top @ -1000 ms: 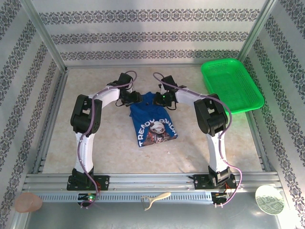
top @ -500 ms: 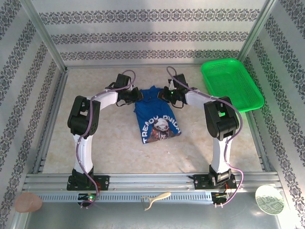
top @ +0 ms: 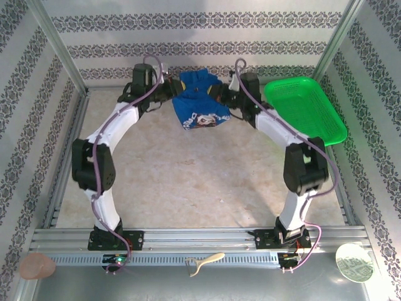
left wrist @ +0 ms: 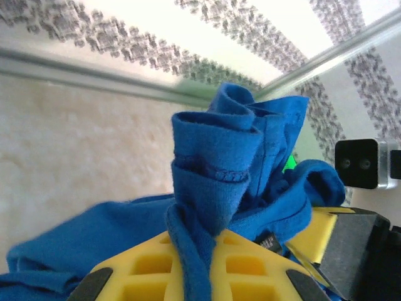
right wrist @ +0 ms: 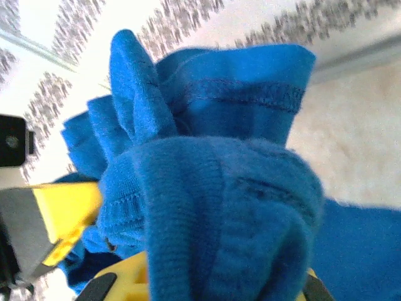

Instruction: Fold the inside-out t-shirt

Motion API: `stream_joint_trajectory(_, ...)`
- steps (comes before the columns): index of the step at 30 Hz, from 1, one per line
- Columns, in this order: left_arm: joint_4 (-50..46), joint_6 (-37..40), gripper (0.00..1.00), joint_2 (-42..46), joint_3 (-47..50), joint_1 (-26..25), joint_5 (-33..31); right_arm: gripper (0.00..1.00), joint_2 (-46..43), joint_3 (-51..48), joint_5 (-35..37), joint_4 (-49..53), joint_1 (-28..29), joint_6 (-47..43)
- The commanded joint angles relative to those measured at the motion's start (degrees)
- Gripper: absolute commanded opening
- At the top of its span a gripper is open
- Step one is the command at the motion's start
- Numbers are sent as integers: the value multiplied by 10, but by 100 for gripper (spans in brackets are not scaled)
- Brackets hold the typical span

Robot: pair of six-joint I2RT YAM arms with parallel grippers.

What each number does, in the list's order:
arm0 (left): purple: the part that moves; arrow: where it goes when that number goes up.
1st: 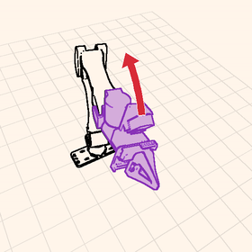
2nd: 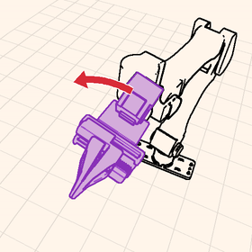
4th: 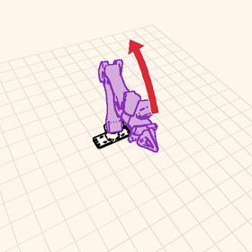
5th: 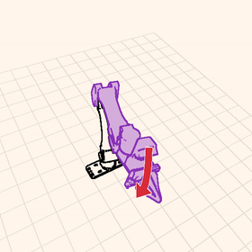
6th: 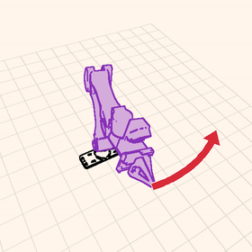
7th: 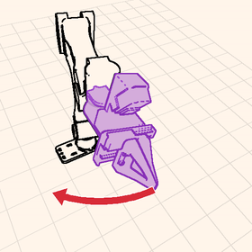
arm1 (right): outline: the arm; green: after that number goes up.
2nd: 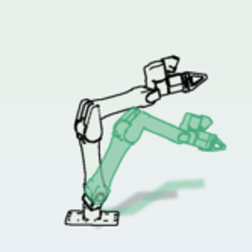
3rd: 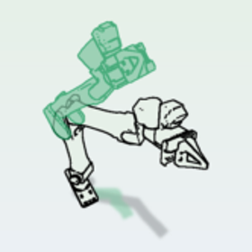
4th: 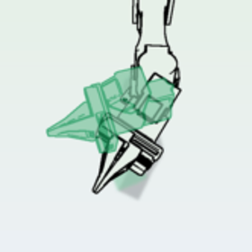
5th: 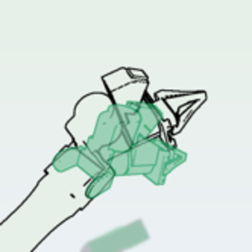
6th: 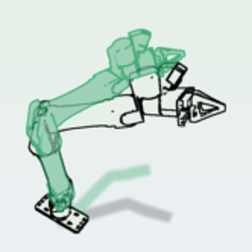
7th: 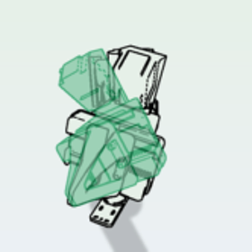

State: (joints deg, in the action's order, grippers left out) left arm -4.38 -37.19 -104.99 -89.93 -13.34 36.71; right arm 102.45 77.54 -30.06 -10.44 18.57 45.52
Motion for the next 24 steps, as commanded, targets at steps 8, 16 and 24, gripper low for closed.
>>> stream_joint_trajectory(8,224,1,0,141,414,-95,-37,0,-141,-476,138,-275,81,32)
stream_joint_trajectory(16,161,60,0,97,361,-92,-90,0,-152,-433,158,-210,69,3)
stream_joint_trajectory(24,120,97,0,-39,280,-75,-108,0,-62,-383,218,-157,47,30)
